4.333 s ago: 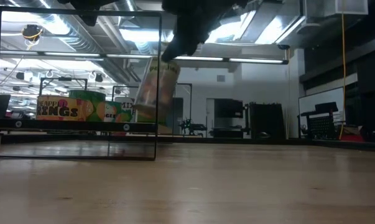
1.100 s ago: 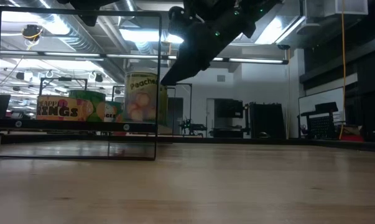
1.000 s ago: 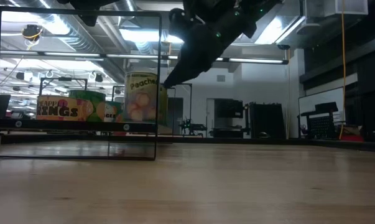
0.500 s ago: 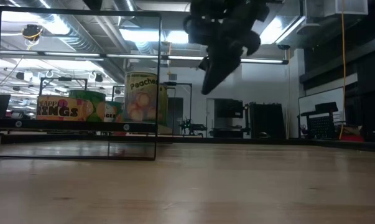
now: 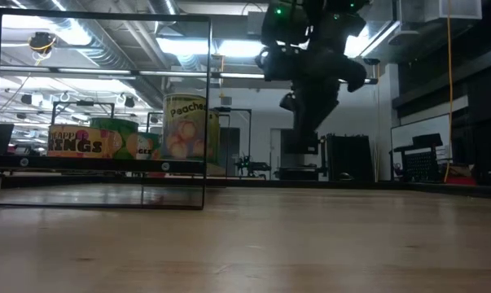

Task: Pick and place cans onto a shelf
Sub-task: Put the large canned pineapples on the shelf

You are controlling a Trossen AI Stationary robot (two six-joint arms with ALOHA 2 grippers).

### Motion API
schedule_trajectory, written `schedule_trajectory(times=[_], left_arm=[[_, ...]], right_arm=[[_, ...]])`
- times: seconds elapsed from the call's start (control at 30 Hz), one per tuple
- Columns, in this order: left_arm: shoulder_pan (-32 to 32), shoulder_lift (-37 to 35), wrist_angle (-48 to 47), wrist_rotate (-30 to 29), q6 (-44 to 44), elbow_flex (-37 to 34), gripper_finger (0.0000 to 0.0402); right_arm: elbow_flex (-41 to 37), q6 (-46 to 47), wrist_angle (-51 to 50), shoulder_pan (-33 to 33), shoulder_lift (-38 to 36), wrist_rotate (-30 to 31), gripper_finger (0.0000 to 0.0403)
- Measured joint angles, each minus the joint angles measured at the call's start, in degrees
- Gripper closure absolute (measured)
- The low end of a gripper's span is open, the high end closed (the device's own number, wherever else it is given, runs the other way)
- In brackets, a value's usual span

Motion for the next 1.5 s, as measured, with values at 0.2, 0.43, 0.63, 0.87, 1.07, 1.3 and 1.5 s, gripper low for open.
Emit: schedule_trajectory(times=[0.2, 0.43, 0.63, 0.87, 1.07, 1.3, 1.5], left_arm=[[-4.9, 10.0, -14.0, 0.0, -8.6, 13.6, 0.0319], [-10.2, 20.0, -27.0, 1.2, -22.6, 25.4, 0.0319], [-14.4, 27.1, -36.1, 4.6, -36.8, 32.0, 0.0319], [-16.5, 31.1, -45.3, 9.3, -47.9, 33.9, 0.0319], [-16.5, 31.4, -56.4, 11.0, -50.7, 33.9, 0.0319], [-16.8, 31.4, -61.2, 11.1, -50.1, 33.9, 0.0319], [-16.8, 31.4, -62.0, 8.3, -49.8, 33.9, 0.0319]], right_arm=[[-3.4, 1.6, -1.8, 0.7, -3.4, 0.0, 0.0363], [-11.7, 4.3, 1.0, 1.4, -12.5, 2.8, 0.0363], [-22.0, 7.5, 7.4, 2.6, -20.6, 2.9, 0.0363], [-31.0, 9.2, 13.2, 5.1, -26.2, 2.9, 0.0363], [-34.5, 10.7, 15.4, 6.9, -26.6, 2.8, 0.0363], [-36.5, 10.7, 19.1, 7.6, -26.6, 2.8, 0.0363], [-36.5, 10.5, 21.1, 7.6, -26.6, 2.8, 0.0363]])
